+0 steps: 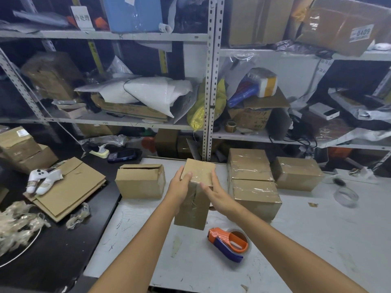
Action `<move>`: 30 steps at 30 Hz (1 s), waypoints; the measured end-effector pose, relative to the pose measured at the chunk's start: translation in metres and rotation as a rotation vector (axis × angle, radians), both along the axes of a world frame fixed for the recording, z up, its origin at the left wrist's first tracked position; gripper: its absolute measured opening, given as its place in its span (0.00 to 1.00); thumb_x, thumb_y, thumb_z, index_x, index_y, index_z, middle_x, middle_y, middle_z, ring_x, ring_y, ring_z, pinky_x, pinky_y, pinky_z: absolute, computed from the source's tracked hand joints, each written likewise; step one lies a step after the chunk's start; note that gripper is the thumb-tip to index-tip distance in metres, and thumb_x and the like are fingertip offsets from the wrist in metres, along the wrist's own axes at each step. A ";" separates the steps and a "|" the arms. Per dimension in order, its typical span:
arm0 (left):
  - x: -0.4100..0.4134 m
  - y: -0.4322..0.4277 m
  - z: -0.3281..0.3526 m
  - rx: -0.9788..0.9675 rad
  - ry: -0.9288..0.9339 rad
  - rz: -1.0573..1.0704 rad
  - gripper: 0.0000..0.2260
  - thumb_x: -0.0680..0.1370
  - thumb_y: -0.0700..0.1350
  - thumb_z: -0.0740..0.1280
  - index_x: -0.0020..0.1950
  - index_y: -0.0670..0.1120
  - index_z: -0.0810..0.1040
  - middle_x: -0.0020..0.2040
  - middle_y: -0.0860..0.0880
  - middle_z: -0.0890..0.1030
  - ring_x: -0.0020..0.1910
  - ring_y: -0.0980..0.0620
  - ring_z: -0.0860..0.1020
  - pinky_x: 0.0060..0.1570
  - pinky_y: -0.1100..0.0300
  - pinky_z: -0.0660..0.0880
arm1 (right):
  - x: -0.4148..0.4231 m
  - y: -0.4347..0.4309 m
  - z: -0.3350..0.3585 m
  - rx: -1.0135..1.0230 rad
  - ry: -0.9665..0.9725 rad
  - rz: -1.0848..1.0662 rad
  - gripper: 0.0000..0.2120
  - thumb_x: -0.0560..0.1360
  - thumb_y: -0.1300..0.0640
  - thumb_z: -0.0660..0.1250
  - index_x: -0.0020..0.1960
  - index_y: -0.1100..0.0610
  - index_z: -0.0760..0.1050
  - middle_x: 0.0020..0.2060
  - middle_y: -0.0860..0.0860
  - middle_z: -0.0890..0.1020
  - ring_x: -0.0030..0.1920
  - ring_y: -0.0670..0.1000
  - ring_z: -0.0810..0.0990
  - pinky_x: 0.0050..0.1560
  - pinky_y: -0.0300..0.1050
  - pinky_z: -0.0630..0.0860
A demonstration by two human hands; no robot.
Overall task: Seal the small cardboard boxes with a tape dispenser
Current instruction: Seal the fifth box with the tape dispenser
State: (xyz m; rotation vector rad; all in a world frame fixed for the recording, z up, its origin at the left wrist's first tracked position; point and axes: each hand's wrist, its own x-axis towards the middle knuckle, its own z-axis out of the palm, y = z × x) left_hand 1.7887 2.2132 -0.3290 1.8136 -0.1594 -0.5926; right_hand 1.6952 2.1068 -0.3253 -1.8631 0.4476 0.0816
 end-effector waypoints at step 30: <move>0.018 0.044 -0.027 0.109 -0.230 -0.199 0.19 0.81 0.50 0.66 0.72 0.54 0.73 0.68 0.52 0.77 0.68 0.49 0.73 0.67 0.49 0.72 | 0.020 -0.024 -0.026 -0.238 -0.088 0.005 0.24 0.82 0.42 0.57 0.77 0.45 0.62 0.70 0.46 0.72 0.67 0.50 0.72 0.67 0.55 0.73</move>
